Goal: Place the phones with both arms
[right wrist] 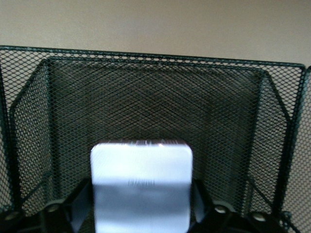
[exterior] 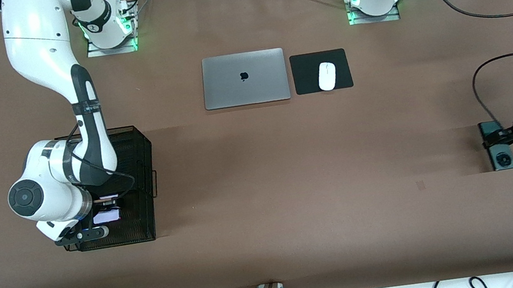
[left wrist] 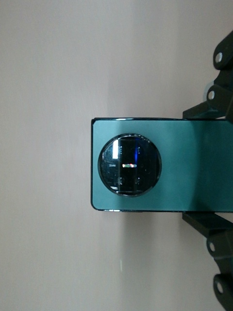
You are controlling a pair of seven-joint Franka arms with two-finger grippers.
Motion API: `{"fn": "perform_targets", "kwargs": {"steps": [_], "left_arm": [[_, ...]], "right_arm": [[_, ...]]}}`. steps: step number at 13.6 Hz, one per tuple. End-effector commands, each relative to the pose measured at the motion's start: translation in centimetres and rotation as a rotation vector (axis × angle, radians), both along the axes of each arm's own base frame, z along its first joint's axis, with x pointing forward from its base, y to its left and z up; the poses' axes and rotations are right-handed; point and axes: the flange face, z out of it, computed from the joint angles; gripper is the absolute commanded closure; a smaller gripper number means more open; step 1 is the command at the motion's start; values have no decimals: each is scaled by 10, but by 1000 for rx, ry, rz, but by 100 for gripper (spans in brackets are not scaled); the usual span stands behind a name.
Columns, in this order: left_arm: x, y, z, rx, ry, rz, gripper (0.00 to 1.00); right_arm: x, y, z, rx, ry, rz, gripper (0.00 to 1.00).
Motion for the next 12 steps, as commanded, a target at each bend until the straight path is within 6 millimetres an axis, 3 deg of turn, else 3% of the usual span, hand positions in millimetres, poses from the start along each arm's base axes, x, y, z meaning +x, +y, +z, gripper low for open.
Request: {"fn": "perform_targets", "kwargs": {"steps": [1, 4, 7, 9, 11, 12], "left_arm": [[16, -65, 27, 22, 33, 77, 100], [29, -146, 34, 59, 49, 165, 100], [30, -258, 32, 57, 62, 217, 100], [21, -341, 32, 63, 63, 219, 100], [16, -404, 45, 62, 35, 239, 100], [5, -438, 42, 63, 39, 222, 100]], "right_arm": [[3, 0, 6, 57, -15, -6, 1], [8, -4, 18, 55, -39, -9, 1], [19, -14, 49, 64, -87, -14, 1], [22, -23, 69, 64, -75, -22, 1], [23, -26, 103, 81, -33, -19, 1], [19, -28, 120, 90, -12, -23, 1]]}}
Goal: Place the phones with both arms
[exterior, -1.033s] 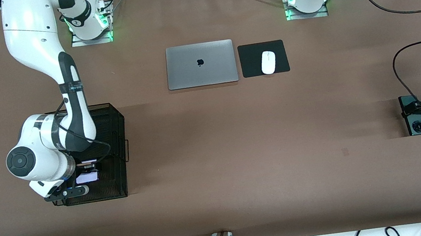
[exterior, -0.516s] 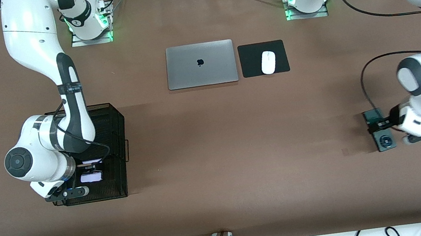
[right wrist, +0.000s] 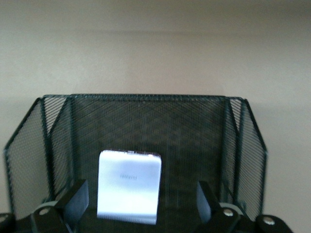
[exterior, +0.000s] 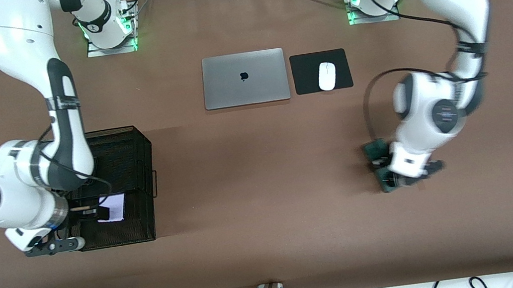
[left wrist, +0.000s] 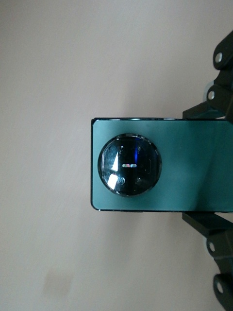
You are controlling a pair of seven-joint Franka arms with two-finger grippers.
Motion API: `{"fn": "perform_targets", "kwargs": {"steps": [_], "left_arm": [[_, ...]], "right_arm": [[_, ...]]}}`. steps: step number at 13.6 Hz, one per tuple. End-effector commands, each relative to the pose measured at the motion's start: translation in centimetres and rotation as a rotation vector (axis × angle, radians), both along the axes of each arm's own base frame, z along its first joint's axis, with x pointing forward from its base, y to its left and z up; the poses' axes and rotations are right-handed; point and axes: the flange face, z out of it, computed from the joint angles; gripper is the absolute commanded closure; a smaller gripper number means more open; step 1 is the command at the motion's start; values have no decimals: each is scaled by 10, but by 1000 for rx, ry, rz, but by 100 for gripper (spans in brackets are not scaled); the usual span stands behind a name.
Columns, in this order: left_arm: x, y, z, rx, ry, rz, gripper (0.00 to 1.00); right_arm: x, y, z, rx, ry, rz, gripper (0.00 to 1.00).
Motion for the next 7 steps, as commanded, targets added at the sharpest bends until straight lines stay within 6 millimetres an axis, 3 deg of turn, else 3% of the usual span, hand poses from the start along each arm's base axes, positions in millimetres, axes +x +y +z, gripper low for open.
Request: {"fn": "perform_targets", "kwargs": {"steps": [1, 2, 4, 7], "left_arm": [[-10, -71, 16, 19, -29, -14, 100], [-13, -105, 16, 11, -44, -8, 100], [-22, -172, 15, -8, -74, -28, 100], [-36, -242, 14, -32, -115, -88, 100]], "right_arm": [[-8, -10, 58, 59, 36, 2, 1], [-14, -10, 80, 79, 32, 1, 1], [-30, -13, 98, 104, 93, -38, 1], [-44, -19, 128, 127, 98, -48, 1]]}}
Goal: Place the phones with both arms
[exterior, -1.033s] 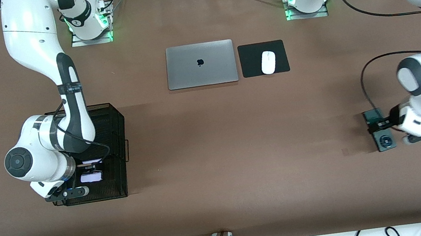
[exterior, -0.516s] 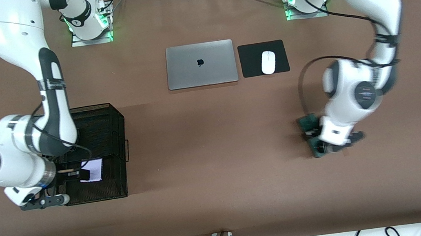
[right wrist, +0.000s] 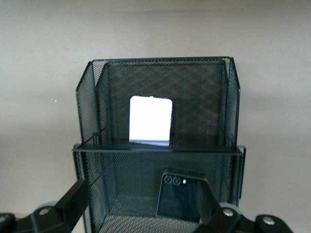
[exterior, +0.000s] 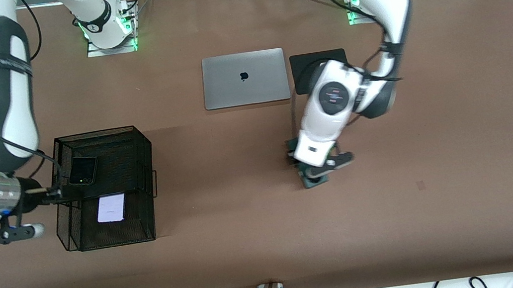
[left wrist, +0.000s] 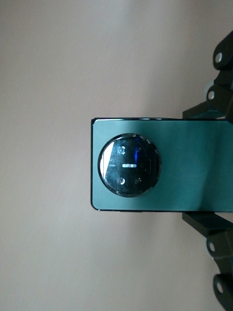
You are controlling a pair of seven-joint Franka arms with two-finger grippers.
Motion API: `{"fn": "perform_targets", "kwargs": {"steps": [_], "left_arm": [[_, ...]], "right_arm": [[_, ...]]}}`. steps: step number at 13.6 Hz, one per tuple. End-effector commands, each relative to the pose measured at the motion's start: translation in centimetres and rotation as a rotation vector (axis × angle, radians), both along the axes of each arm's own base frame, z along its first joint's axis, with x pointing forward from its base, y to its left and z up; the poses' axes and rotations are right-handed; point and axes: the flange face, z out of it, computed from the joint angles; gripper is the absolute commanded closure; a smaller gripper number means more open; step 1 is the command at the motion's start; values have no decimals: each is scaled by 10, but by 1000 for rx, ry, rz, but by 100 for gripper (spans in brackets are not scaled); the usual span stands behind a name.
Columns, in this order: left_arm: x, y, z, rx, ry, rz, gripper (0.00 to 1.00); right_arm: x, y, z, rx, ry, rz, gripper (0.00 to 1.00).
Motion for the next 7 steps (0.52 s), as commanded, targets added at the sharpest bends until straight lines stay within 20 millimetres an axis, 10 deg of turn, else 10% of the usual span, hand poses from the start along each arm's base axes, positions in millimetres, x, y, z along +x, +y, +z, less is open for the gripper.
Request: {"fn": "perform_targets", "kwargs": {"steps": [1, 7], "left_arm": [[4, -60, -4, 8, -67, -41, 100], [-29, -151, -57, 104, -159, -92, 100]], "right_arm": [[-17, -7, 24, 31, 16, -30, 1], [-22, 6, 29, 24, 24, -68, 1]]}}
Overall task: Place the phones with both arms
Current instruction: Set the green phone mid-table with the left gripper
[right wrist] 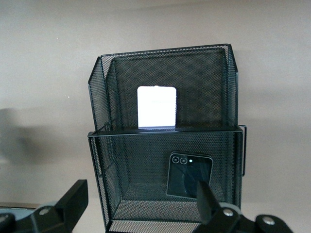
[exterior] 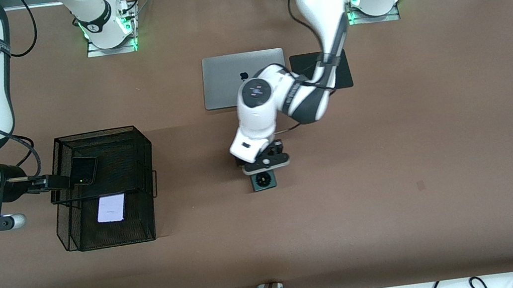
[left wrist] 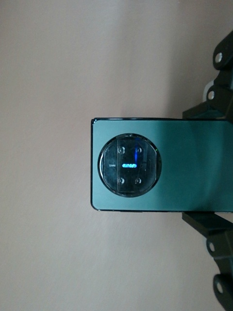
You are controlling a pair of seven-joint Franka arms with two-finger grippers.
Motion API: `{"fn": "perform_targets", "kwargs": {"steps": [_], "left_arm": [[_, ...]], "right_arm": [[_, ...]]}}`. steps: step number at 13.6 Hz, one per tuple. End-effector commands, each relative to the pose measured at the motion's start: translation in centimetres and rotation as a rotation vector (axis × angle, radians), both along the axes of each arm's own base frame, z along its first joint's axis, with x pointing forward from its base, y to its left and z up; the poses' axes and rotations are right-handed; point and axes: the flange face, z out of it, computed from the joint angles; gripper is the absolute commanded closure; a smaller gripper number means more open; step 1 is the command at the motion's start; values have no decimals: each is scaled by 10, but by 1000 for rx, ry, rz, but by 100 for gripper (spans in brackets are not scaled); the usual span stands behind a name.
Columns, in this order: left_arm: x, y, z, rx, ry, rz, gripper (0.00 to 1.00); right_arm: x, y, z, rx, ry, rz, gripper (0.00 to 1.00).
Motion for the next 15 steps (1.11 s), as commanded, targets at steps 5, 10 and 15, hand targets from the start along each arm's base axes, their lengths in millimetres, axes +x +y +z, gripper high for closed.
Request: {"fn": "perform_targets", "kwargs": {"steps": [5, 10, 15], "left_arm": [[-50, -61, -41, 69, -38, -42, 100], [-75, -79, -54, 88, -37, -82, 53], [-36, -50, -1, 103, -47, -59, 0]], "right_arm": [[-10, 5, 7, 4, 11, -10, 1], [-10, 4, 8, 3, 11, -11, 1], [-11, 4, 8, 5, 14, -11, 1]]}}
